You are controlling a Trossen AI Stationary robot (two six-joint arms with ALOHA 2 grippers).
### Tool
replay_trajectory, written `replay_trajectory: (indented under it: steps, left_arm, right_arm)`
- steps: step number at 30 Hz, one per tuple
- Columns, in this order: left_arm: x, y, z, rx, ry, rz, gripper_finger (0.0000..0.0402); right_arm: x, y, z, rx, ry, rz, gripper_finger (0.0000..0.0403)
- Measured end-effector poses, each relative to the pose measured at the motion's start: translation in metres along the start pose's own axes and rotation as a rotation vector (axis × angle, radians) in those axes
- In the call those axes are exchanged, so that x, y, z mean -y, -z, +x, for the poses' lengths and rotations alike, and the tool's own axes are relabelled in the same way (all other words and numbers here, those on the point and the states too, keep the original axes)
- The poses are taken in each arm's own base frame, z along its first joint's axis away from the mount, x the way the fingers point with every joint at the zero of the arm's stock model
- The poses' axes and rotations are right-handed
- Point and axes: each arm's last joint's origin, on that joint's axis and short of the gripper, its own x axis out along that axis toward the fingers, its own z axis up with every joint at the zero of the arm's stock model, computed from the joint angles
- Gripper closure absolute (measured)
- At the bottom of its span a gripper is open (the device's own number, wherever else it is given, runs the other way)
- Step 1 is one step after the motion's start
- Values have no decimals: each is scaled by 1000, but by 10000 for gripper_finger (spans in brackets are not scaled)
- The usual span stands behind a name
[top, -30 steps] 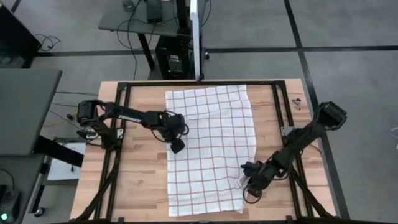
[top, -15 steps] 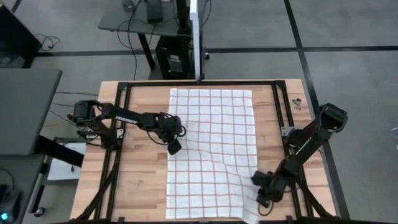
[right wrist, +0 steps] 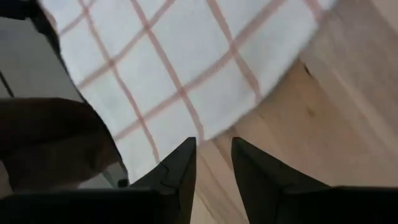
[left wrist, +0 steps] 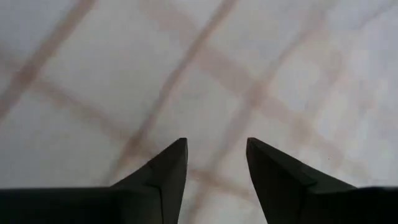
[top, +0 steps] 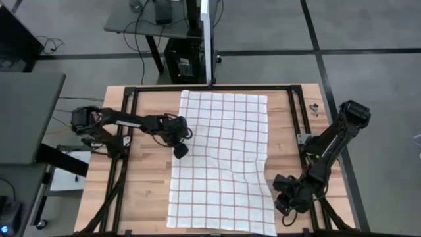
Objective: Roll towel
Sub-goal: Fold the white towel
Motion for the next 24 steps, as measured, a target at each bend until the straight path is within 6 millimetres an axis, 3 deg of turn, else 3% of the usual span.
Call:
replay_trajectory:
  steps: [5, 10, 14, 16, 19, 24]
  left_arm:
    - [37, 5, -52, 144, 188, 64, 264]
    - [77, 4, -104, 403, 474, 46, 263]
    - [92, -6, -136, 746, 588, 115, 264]
    - [94, -12, -148, 833, 598, 107, 261]
    - [103, -17, -163, 832, 540, 189, 247]
    - [144, -8, -186, 684, 375, 410, 221]
  right_arm:
    - [-17, -12, -7, 66, -57, -90, 306]
    - [-28, -28, -10, 126, -101, -197, 306]
    - [-30, -47, -8, 185, -116, -287, 306]
    - [-28, -59, -7, 199, -99, -321, 306]
    - [-31, -75, -10, 228, -86, -362, 303]
    - [-63, -87, -40, 262, -139, -497, 280]
